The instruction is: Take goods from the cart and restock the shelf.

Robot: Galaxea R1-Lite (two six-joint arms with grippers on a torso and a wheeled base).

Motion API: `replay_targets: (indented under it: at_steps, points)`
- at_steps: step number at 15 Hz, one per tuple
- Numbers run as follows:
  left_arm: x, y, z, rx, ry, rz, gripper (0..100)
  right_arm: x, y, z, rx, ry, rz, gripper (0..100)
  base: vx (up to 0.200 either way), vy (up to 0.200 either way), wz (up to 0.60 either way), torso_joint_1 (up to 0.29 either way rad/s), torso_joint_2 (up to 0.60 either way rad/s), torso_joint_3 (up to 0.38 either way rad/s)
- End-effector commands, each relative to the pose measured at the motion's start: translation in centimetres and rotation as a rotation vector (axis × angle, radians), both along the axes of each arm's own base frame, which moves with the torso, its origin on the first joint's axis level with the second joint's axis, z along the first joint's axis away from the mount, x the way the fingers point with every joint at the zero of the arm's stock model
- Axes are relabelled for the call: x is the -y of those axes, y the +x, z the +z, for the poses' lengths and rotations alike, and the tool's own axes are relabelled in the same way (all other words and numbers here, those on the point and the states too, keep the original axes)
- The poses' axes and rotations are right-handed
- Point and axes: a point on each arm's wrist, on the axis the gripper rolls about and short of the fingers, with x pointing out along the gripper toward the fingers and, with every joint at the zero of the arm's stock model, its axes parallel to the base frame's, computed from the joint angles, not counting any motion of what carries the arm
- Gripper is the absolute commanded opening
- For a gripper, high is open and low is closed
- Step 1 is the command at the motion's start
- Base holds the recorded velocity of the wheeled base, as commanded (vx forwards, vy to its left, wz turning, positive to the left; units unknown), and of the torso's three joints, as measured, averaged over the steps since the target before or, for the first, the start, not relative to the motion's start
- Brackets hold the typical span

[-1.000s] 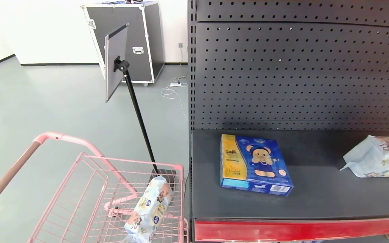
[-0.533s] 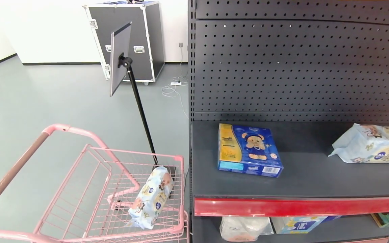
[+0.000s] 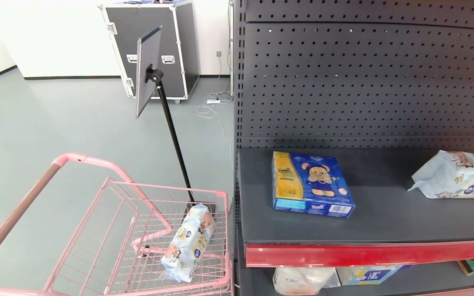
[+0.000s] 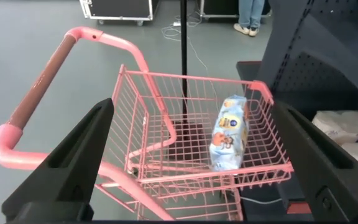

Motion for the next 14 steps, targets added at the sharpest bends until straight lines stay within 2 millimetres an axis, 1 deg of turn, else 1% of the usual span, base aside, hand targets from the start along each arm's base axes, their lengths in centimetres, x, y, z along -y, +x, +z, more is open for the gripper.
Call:
replay_targets:
  at_steps: [1, 8, 14]
  points:
    - [0.00, 0.00, 0.01, 0.001, 0.000, 0.000, 100, 0.00, 0.00, 0.00, 0.000, 0.000, 0.000, 100, 0.000, 0.000, 0.00, 0.000, 0.00, 0.000]
    - [0.00, 0.00, 0.01, 0.001, 0.000, 0.000, 100, 0.00, 0.00, 0.00, 0.000, 0.001, 0.000, 100, 0.000, 0.000, 0.00, 0.000, 0.00, 0.000]
    - [0.00, 0.00, 0.01, 0.001, 0.000, 0.000, 100, 0.01, 0.00, 0.00, 0.000, 0.007, -0.003, 100, 0.000, 0.000, 0.00, -0.137, 0.33, 0.189]
